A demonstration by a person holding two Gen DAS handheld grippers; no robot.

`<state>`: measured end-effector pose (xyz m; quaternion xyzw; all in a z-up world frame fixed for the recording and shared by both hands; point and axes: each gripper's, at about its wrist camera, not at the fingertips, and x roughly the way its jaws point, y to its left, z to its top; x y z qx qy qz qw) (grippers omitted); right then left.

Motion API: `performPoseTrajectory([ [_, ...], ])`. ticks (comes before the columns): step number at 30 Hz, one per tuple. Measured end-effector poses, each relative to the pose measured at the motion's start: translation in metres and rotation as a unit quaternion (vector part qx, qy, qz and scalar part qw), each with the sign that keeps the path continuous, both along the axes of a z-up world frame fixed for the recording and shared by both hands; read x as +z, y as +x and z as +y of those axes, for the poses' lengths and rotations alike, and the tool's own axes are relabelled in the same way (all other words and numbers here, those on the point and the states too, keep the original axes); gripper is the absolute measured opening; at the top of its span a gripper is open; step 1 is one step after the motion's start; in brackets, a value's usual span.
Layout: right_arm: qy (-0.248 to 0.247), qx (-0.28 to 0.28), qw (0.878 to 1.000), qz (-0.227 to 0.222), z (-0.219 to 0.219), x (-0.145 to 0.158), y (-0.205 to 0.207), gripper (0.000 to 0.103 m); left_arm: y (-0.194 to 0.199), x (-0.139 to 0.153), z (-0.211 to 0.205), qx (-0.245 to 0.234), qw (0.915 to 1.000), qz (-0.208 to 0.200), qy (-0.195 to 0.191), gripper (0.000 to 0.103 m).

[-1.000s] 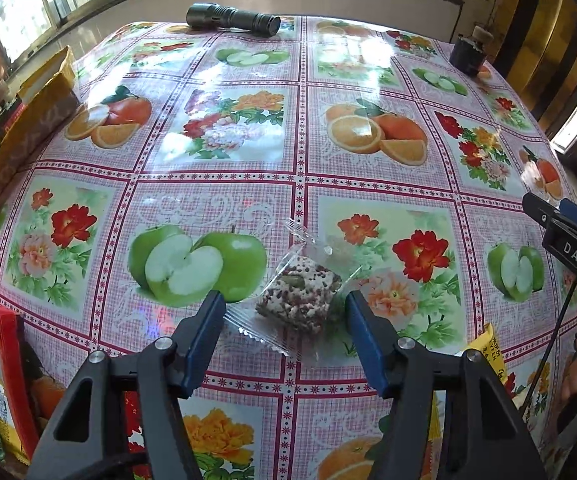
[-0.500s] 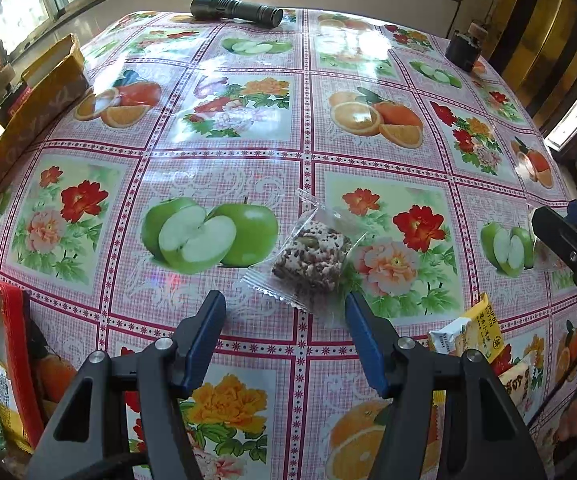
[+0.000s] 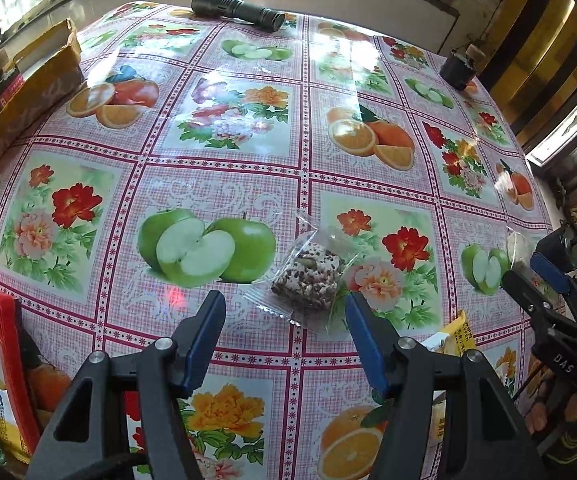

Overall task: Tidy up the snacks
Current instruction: 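Grasp the clear bag of mixed nuts with the left gripper while the right grasps a white cake bag, then carry the nut bag and white cake bag over the tray with both grippers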

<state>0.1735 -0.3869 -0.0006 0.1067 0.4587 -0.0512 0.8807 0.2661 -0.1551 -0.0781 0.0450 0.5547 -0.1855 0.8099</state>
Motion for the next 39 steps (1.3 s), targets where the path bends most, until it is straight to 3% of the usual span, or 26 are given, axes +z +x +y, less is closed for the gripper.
performPoseTrajectory([
  [4,-0.059,0.005,0.998,0.011,0.007,-0.012,0.003,0.081,0.003,-0.005,-0.018,-0.018,0.9997,-0.005,0.015,0.063],
  [6,-0.064,0.007,0.998,0.011,0.008,-0.013,0.004,0.081,0.003,-0.010,-0.029,-0.037,0.9989,-0.006,0.028,0.065],
  [9,-0.074,-0.027,0.997,0.014,0.002,-0.013,0.003,0.081,-0.001,-0.014,-0.040,-0.046,0.9957,-0.041,0.069,0.073],
  [12,-0.043,-0.052,0.998,-0.001,-0.009,-0.008,0.002,0.081,0.004,-0.015,-0.039,-0.034,0.9965,-0.043,0.063,0.074],
  [13,-0.047,-0.057,0.997,0.003,-0.010,-0.009,0.004,0.081,0.005,-0.015,-0.038,-0.032,0.9967,-0.042,0.061,0.073],
  [14,-0.059,-0.062,0.996,0.014,-0.010,-0.013,0.008,0.081,0.006,-0.014,-0.038,-0.035,0.9967,-0.045,0.058,0.060],
  [16,-0.039,-0.047,0.997,0.037,-0.013,-0.025,0.015,0.063,0.005,-0.010,-0.038,-0.042,0.9957,-0.057,0.060,0.033],
  [18,-0.049,-0.038,0.998,0.031,-0.010,-0.027,0.015,0.044,0.007,-0.010,-0.035,-0.047,0.9961,-0.051,0.054,0.033],
  [21,-0.024,-0.026,0.999,0.024,-0.006,-0.026,0.009,0.034,0.005,-0.008,-0.027,-0.042,0.9971,-0.046,0.043,0.032],
  [29,0.044,-0.011,0.999,-0.007,0.010,-0.016,-0.022,0.034,-0.023,0.004,0.006,-0.024,0.9985,-0.046,0.018,0.032],
  [39,0.100,0.041,0.992,-0.063,0.075,0.023,-0.074,0.034,-0.090,0.035,0.062,0.039,0.9940,-0.097,0.032,0.032],
])
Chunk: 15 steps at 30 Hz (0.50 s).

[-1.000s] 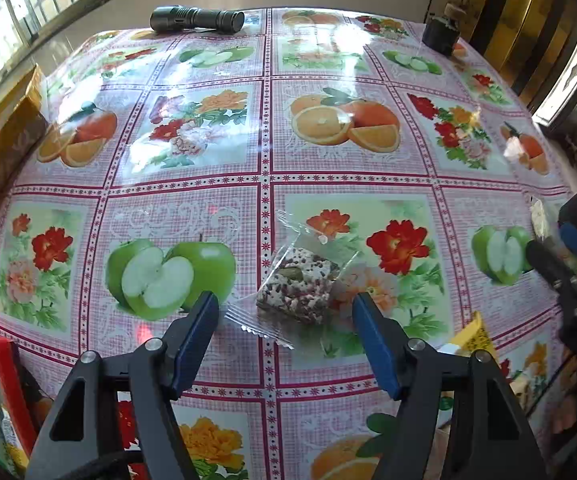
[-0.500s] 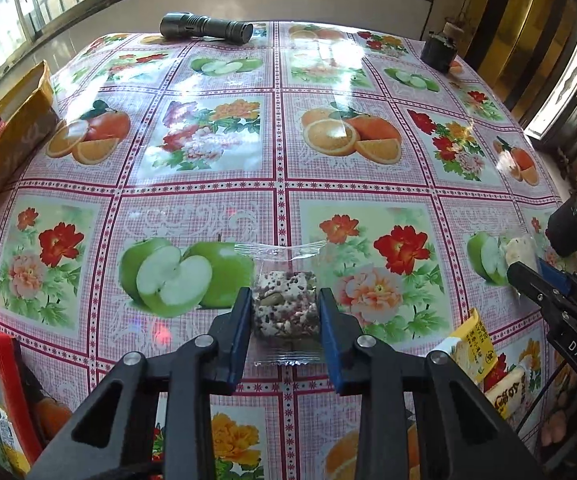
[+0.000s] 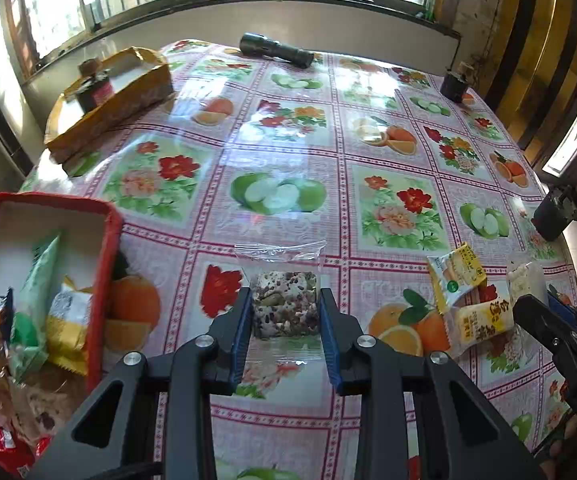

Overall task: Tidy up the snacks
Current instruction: 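Carry the nut bag and white cake bag over the tray with both grippers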

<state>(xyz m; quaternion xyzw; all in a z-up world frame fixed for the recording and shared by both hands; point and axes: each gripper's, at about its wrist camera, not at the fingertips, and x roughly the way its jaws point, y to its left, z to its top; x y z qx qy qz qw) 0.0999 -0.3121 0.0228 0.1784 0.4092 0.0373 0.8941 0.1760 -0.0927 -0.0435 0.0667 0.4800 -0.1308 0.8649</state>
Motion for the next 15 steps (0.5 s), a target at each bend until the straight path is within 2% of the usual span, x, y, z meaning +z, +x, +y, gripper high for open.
performPoseTrajectory([
  [8,0.044,0.046,0.998,-0.029,0.063,0.016,-0.018,0.034,-0.031,0.019,0.055,0.058,0.9973,-0.041,0.018,0.032],
  [15,0.069,0.074,0.994,-0.027,0.102,0.016,-0.022,0.034,-0.050,0.027,0.085,0.078,0.9951,-0.058,0.022,0.032],
])
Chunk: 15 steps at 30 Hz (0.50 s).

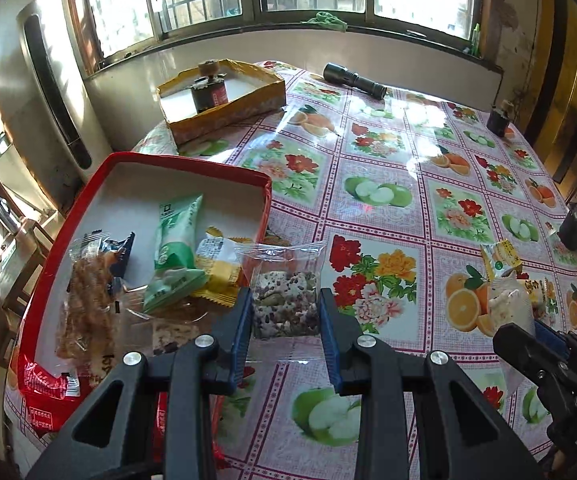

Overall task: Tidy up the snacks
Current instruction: 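Carry the nut bag and white cake bag over the tray with both grippers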

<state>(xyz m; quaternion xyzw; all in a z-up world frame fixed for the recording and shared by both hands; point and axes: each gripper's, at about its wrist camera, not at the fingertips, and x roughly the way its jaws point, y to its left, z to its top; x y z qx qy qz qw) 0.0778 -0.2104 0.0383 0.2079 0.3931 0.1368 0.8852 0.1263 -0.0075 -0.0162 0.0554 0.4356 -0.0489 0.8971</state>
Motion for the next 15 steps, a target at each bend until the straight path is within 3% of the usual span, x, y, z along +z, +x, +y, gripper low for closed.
performPoseTrajectory([
  [15,-0.002,0.039,0.999,0.001,0.045,0.006,-0.006,0.034,-0.019,0.005,0.044,0.038,0.9989,-0.023,0.012,0.032],
])
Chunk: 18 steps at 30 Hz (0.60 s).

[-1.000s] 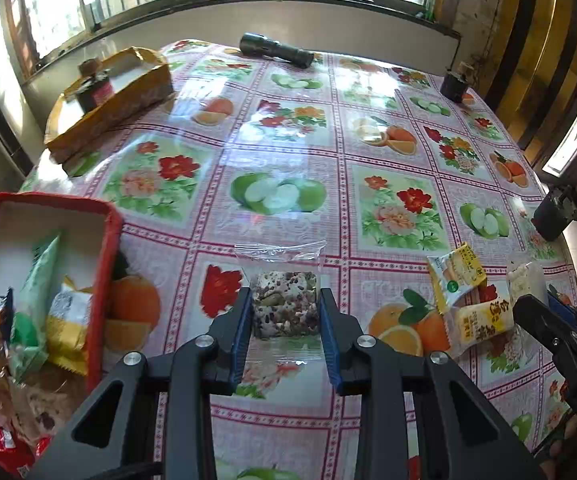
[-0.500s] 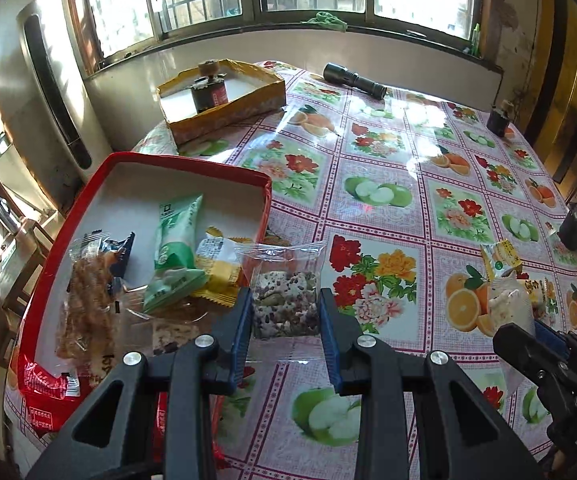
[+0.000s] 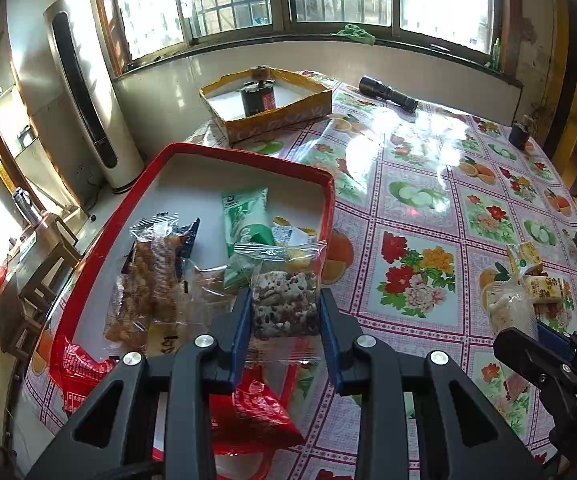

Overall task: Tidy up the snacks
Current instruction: 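Carry the nut bag and white cake bag over the tray with both grippers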

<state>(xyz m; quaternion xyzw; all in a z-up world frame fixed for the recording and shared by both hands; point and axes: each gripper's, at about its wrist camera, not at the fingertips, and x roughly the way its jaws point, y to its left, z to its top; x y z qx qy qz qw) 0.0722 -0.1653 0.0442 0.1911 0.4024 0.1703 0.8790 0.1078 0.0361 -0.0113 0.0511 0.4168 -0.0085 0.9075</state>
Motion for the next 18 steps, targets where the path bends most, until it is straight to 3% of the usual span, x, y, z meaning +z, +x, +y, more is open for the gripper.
performPoseTrajectory([
  [18,-0.008,0.057,0.998,-0.005,0.061,0.004,0.019,0.034,0.001,-0.001,0.049,0.045,0.9989,-0.012,0.008,0.032],
])
